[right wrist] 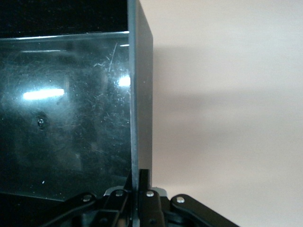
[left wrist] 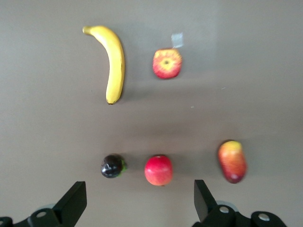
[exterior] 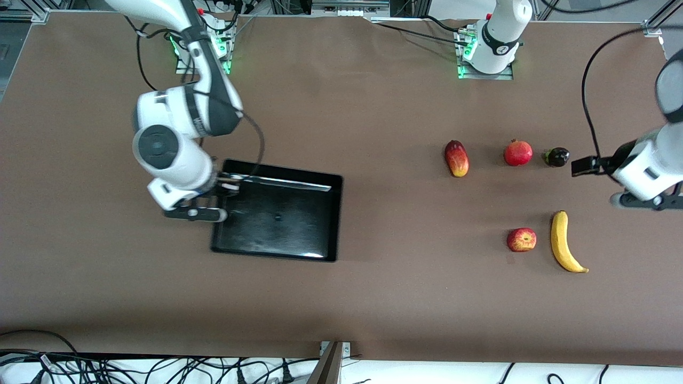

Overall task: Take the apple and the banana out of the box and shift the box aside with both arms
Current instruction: 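Drag the tray away with the right gripper while the left gripper withdraws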

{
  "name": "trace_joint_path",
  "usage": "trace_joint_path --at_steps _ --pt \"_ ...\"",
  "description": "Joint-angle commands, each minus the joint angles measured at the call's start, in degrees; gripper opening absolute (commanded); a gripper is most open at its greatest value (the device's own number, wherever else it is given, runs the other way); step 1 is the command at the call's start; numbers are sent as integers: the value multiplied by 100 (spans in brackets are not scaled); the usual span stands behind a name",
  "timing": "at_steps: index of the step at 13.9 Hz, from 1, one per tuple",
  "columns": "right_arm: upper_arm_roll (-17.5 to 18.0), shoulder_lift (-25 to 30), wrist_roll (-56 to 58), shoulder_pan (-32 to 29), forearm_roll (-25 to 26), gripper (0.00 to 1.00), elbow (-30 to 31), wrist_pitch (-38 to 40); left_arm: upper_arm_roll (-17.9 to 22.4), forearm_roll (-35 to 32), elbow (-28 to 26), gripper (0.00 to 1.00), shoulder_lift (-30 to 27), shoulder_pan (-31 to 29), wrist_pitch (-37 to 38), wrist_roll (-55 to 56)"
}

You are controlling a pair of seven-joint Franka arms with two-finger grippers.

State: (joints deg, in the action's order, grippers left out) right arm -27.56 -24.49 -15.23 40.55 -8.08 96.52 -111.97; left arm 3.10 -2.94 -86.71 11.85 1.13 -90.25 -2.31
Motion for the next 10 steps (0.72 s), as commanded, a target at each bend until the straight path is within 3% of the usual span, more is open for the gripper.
trace_joint_path --at_steps 1,6,10 --pt "-573 559 870 -108 -289 0 744 -44 85 214 -144 100 -577 81 8 65" --pt "-1435 647 2513 -152 -335 0 1562 -430 68 162 -153 100 -965 195 -18 20" --pt "-1480 639 2771 -248 -361 0 2142 -983 67 162 -179 100 -1027 221 -71 3"
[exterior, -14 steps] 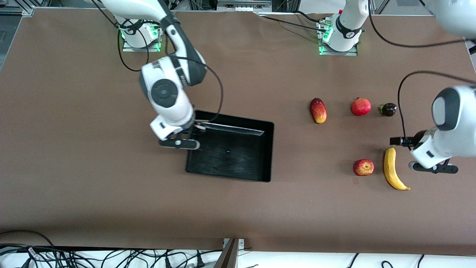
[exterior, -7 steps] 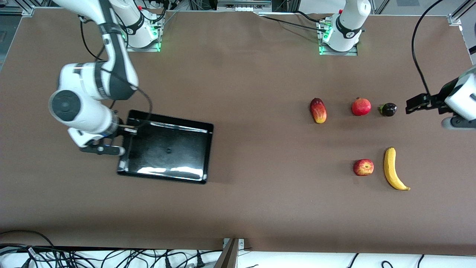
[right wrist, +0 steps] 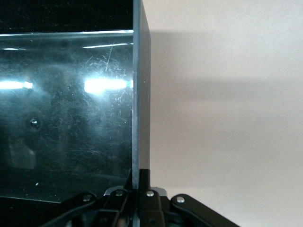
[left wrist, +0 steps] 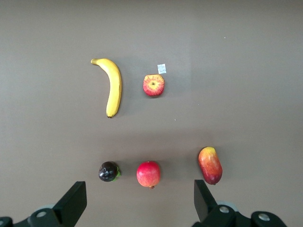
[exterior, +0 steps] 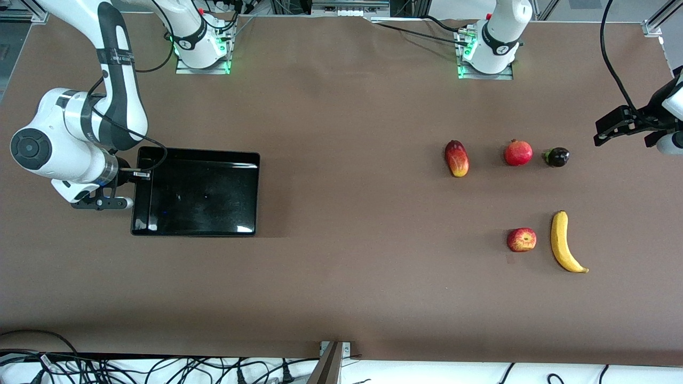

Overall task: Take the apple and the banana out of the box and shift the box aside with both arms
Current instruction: 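Drag the tray away with the right gripper while the left gripper withdraws, then open the right gripper and draw it back from the tray rim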

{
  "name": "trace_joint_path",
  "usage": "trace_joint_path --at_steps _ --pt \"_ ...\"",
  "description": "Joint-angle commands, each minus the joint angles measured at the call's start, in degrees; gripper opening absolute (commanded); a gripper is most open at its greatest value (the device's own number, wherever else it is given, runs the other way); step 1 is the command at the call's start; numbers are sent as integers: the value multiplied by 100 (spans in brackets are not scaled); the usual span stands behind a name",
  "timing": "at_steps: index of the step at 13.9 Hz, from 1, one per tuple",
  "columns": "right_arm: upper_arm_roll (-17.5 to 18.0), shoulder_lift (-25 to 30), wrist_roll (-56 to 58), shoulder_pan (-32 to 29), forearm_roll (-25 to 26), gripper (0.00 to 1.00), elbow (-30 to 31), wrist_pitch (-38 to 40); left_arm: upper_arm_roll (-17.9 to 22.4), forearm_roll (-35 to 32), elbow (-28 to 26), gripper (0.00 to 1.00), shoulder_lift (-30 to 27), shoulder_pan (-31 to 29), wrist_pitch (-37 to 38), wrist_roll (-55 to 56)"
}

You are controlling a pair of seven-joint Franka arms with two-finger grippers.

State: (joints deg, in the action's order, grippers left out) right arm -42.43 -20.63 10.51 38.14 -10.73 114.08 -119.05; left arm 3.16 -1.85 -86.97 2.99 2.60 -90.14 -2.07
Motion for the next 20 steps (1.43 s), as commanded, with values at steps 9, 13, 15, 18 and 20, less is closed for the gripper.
trace_joint_path --at_steps 9,13,15,18,20 --pt "6 243 144 -140 -79 100 344 -241 18 106 -110 100 -255 136 -65 346" --pt "-221 445 109 -123 -44 100 -857 1300 -88 106 -49 100 -158 136 -48 637" --pt "-441 402 170 -166 -70 100 -1763 2521 -97 114 -40 100 -123 127 -48 708" --pt "-477 349 276 -184 0 100 -2695 3090 -88 114 -40 100 -106 127 -48 708" --pt "-477 314 293 -149 175 100 -3171 3203 -88 114 -31 100 -97 101 -48 690"
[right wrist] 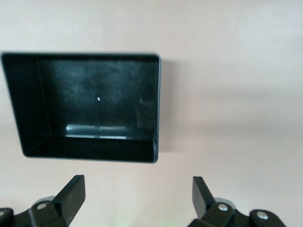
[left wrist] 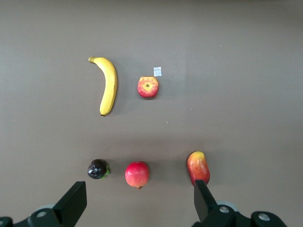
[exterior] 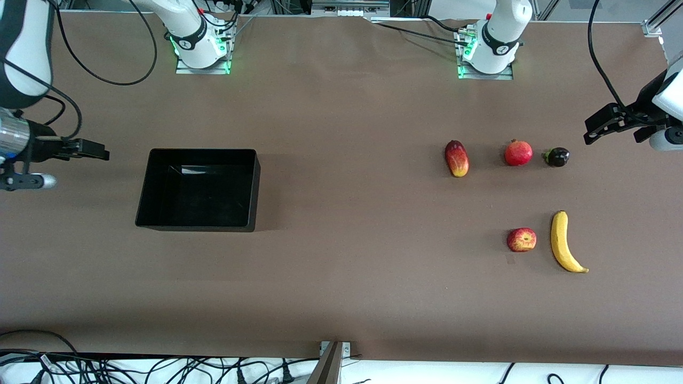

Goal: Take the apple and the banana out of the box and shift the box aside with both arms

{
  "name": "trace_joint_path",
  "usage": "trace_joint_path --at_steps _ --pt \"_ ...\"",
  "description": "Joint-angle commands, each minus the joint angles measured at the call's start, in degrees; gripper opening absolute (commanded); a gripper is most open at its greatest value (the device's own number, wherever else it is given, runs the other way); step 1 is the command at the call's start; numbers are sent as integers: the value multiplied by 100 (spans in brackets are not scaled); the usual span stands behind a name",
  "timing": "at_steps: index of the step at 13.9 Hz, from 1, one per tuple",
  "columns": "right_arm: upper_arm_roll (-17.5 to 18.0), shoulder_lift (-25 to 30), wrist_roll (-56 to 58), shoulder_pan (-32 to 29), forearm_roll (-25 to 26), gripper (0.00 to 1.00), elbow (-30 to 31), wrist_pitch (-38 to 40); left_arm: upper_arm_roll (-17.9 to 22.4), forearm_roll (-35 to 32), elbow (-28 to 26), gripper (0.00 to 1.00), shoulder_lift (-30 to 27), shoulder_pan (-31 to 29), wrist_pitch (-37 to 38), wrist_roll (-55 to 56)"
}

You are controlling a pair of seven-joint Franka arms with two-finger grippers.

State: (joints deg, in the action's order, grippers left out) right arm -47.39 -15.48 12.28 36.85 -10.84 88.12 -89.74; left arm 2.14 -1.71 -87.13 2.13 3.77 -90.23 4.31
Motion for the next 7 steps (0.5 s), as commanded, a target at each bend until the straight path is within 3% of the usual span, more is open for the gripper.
trace_joint_path --at_steps 1,3,7 --pt "28 -192 134 14 510 100 -733 412 15 101 -23 100 -3 -16 -38 53" --pt "-15 -192 100 -38 688 100 -1207 537 15 136 -23 100 6 -16 -38 53" --pt "28 -184 39 -47 619 100 -1192 660 23 180 -23 100 15 -60 -38 0"
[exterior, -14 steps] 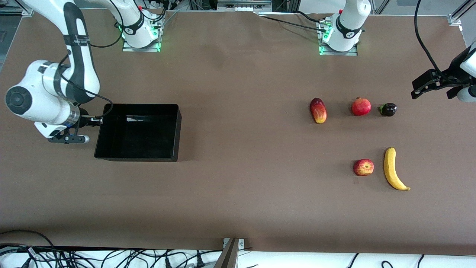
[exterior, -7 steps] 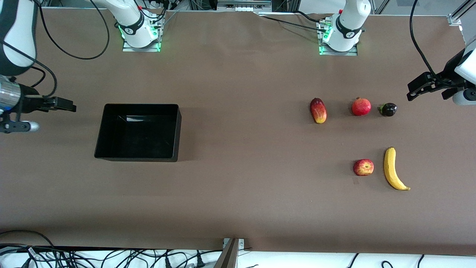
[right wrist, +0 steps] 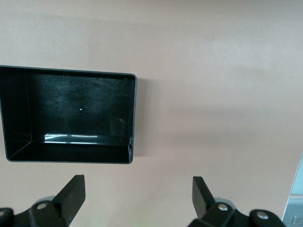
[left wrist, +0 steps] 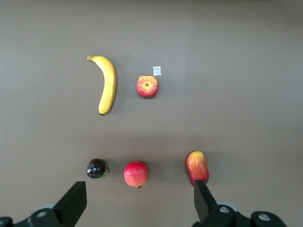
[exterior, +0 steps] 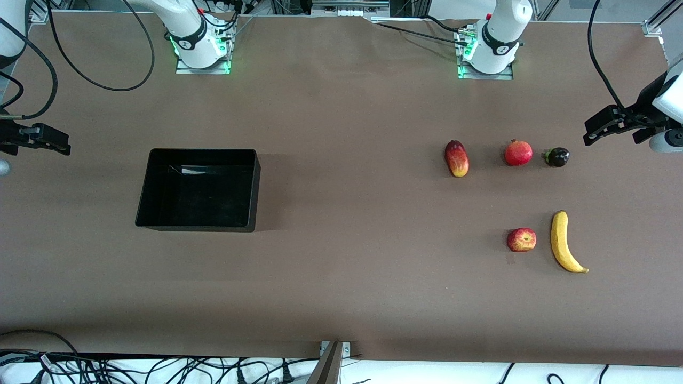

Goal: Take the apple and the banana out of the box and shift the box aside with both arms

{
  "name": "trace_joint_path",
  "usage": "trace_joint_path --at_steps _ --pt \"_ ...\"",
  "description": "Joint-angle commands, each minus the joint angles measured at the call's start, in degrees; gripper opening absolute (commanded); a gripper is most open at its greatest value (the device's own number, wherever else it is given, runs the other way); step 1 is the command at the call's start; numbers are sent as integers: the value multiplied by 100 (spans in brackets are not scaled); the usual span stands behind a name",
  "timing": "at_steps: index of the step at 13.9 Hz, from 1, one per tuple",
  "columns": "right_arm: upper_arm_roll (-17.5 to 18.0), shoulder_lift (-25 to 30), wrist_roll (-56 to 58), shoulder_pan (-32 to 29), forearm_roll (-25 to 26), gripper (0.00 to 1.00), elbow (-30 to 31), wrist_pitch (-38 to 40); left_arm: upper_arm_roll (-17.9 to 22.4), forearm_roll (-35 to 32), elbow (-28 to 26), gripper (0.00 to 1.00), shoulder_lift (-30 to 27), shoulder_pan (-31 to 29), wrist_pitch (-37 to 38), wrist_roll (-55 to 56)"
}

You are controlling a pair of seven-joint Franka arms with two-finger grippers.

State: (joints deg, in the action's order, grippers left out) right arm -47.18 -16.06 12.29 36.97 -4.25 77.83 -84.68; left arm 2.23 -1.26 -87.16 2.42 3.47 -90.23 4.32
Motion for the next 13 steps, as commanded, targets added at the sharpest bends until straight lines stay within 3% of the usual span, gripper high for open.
trace_joint_path --at_steps 1,4,6,8,10,13 --pt "155 -30 54 -163 -50 100 -119 171 14 144 -12 100 47 -31 -38 -1" --pt "2181 480 -576 -1793 204 100 152 180 14 135 -12 100 56 -13 -38 16" --pt "3027 944 -596 -2463 608 100 695 -109 6 135 -12 100 74 13 -38 34" --pt "3861 1655 -578 -3350 732 100 1669 -731 6 118 5 100 74 40 -38 52" --pt "4225 2088 -578 -3722 794 100 2243 -1094 6 135 41 100 100 48 -38 69" --pt "4226 2125 -569 -3741 803 100 2263 -1077 6 135 41 100 100 49 -38 69"
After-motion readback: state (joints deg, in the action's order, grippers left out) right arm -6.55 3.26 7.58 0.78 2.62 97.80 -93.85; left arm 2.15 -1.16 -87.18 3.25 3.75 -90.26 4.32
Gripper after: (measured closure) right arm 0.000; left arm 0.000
